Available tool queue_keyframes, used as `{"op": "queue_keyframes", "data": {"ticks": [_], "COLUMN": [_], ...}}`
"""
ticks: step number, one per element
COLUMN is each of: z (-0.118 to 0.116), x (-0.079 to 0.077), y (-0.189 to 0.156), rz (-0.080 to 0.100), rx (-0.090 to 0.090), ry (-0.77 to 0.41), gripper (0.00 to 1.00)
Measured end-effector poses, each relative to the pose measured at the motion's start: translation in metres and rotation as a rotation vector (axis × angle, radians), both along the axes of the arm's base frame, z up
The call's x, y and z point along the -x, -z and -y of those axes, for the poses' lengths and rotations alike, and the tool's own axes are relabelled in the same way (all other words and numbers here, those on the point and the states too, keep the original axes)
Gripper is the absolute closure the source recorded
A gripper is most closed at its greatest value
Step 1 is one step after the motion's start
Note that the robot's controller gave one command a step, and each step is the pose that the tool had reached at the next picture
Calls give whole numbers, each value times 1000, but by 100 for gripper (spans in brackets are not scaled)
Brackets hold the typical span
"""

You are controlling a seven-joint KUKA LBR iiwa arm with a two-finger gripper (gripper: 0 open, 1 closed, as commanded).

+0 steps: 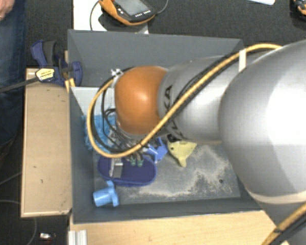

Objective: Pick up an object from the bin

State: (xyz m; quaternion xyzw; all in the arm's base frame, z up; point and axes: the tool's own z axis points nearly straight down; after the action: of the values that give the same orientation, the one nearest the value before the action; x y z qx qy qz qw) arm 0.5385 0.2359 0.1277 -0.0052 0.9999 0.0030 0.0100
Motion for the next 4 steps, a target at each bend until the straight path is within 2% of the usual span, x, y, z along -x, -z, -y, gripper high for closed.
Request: {"op": "queue_keyframes", "data": {"ticks": [1,2,3,4], "z": [0,5,3,-1], "x": [2,7,3,21], "y": [-14,-52,-56,-12], "rz": [-5,-2,4,3], "rx": [0,1,4,0], "ry": [75,-24,-253,-56], "gripper": [0,0,0,0]}}
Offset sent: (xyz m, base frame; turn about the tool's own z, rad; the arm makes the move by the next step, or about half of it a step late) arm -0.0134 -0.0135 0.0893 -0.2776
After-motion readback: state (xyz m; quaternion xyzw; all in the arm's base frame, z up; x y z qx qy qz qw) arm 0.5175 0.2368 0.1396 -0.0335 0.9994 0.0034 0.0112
